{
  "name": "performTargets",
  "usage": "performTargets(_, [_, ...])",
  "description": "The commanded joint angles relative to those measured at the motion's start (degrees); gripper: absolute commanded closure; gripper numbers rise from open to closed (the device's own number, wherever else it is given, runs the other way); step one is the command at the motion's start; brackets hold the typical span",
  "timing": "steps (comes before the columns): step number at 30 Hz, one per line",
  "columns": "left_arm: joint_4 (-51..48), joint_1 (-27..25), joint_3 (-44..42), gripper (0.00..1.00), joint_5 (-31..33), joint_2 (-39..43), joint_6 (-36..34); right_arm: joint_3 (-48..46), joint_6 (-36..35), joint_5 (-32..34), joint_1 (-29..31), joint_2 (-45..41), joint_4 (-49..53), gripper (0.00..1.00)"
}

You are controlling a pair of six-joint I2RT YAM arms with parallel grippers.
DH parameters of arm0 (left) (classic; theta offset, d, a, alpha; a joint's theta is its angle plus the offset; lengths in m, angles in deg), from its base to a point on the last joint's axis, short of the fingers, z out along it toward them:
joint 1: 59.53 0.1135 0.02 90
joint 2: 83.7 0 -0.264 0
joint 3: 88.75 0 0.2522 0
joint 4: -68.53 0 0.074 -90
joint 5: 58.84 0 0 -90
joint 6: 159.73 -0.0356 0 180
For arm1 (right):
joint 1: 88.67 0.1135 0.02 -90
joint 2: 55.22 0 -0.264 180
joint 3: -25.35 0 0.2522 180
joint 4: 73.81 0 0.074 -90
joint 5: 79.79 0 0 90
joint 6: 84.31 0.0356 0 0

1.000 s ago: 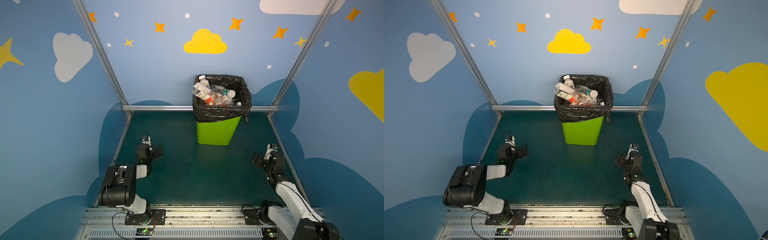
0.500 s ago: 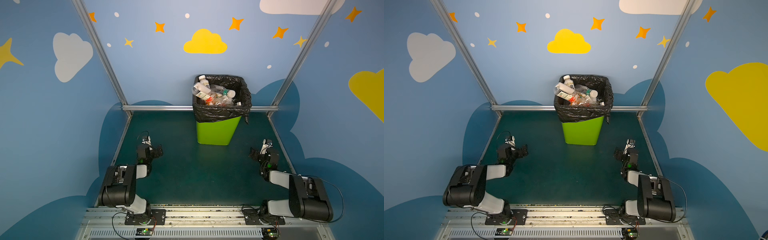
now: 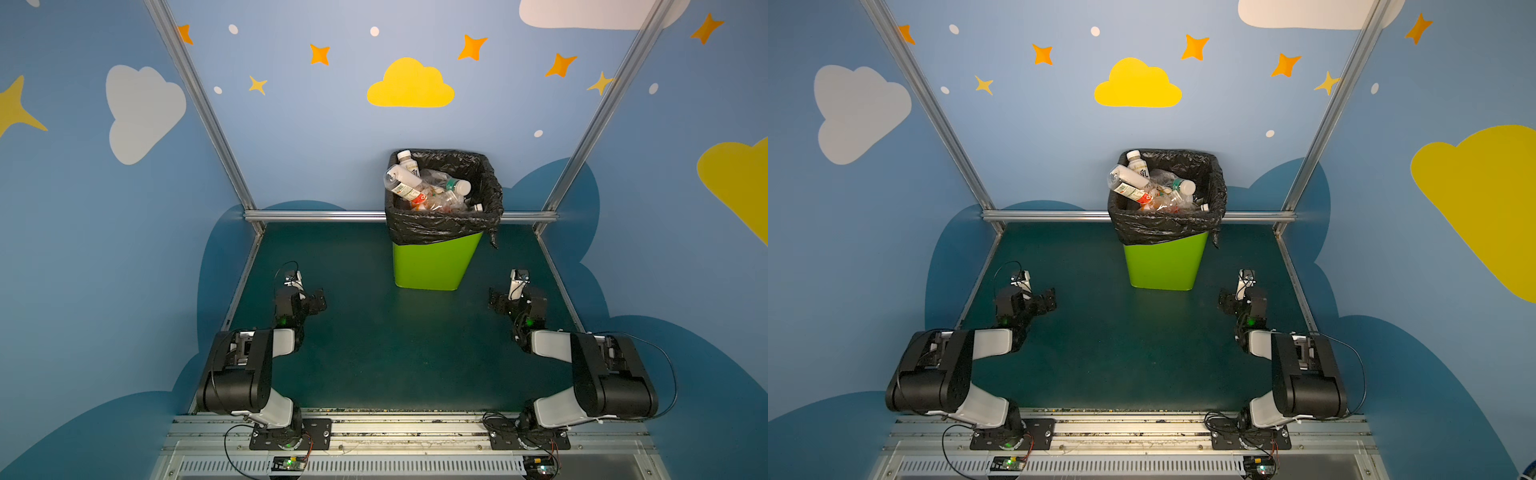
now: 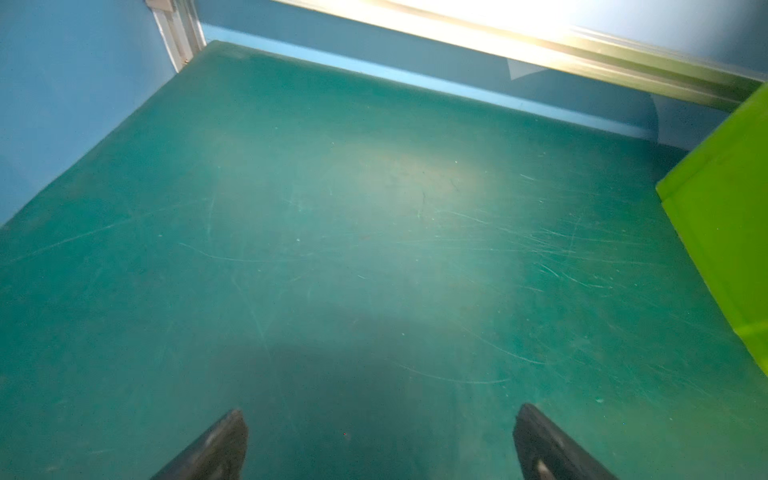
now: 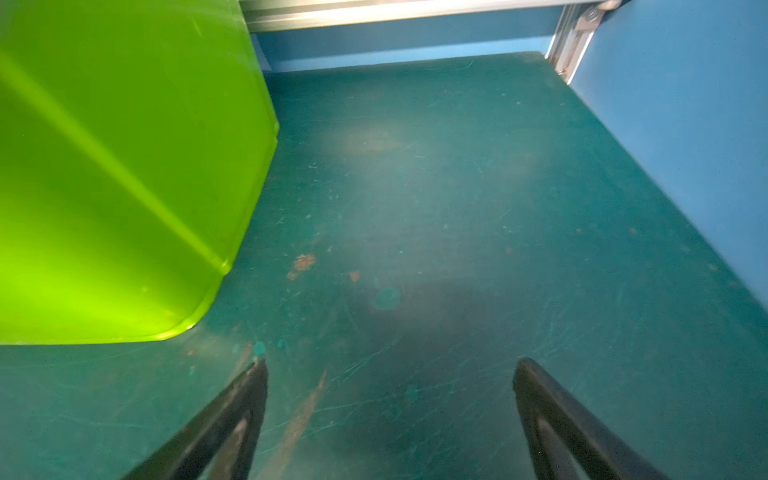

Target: Throw the plastic bottles in the bin

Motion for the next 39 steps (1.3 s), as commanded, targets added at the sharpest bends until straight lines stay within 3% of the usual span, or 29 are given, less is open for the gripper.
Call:
performTargets(1, [-1.4,-0.4,1.7,0.0,1.1,-0.4,-1.1,-0.3,-1.3,0.0,0.6,1.2,-2.9,0.07])
performTargets(29, [1.2,-2.1,-0.4,0.0,3.8,1.0,-2.1,-2.0,-3.2,2.5,2.7,0.4,-5.2,0.07])
performTargets(39, [-1.7,-1.6,1.6,0.0,2.7,-0.3,-2.1,0.1,-2.3,-2.7,0.4,1.1,-1.9,0.07])
